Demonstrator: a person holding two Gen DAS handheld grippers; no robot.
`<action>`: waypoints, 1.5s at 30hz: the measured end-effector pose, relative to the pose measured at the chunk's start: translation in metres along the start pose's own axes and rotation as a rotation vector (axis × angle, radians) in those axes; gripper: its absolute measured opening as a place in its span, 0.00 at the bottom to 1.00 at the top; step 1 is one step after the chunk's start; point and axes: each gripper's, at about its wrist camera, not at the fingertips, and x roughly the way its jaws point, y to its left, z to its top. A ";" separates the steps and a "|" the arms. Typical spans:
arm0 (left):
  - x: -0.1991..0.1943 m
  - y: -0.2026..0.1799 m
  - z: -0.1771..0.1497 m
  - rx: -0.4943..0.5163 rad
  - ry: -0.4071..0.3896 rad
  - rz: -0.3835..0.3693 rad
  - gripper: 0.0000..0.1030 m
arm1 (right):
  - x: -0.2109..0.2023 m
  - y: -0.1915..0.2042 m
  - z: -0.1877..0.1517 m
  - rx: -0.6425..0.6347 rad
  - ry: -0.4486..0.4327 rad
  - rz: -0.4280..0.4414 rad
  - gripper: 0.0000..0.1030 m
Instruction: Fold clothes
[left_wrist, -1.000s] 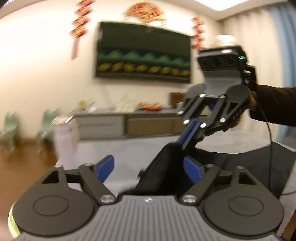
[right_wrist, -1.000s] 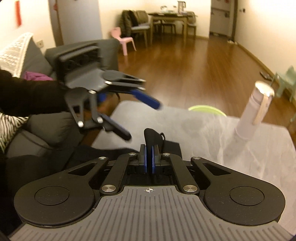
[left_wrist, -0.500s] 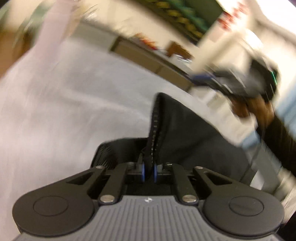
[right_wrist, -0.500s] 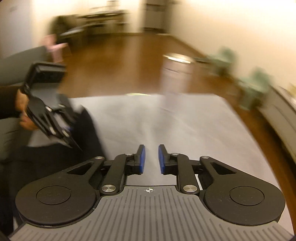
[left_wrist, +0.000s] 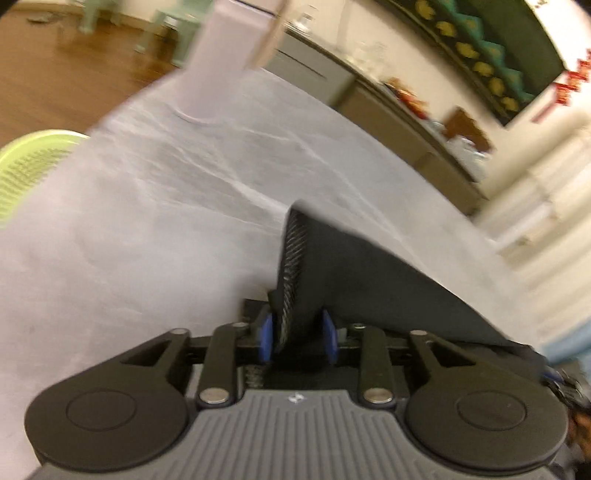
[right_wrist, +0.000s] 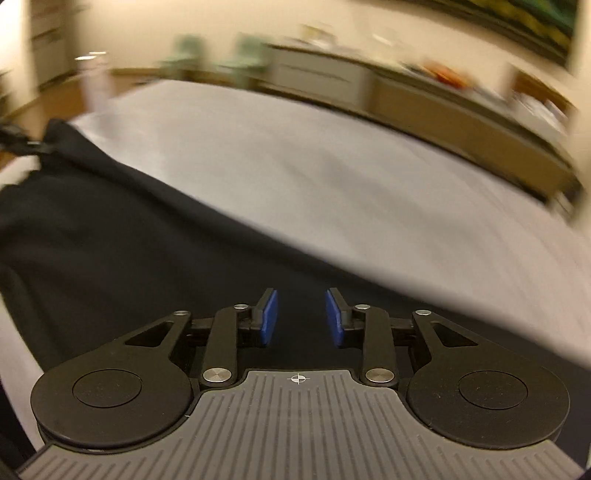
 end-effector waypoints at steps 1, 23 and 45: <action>-0.007 0.000 -0.001 -0.011 -0.022 0.018 0.45 | -0.004 -0.020 -0.015 0.042 0.014 -0.048 0.34; -0.111 -0.108 -0.182 0.153 -0.089 0.056 0.66 | -0.120 -0.233 -0.202 0.745 -0.062 -0.335 0.50; -0.115 -0.085 -0.235 -0.147 -0.174 0.060 0.74 | -0.096 -0.237 -0.214 0.802 -0.183 -0.215 0.00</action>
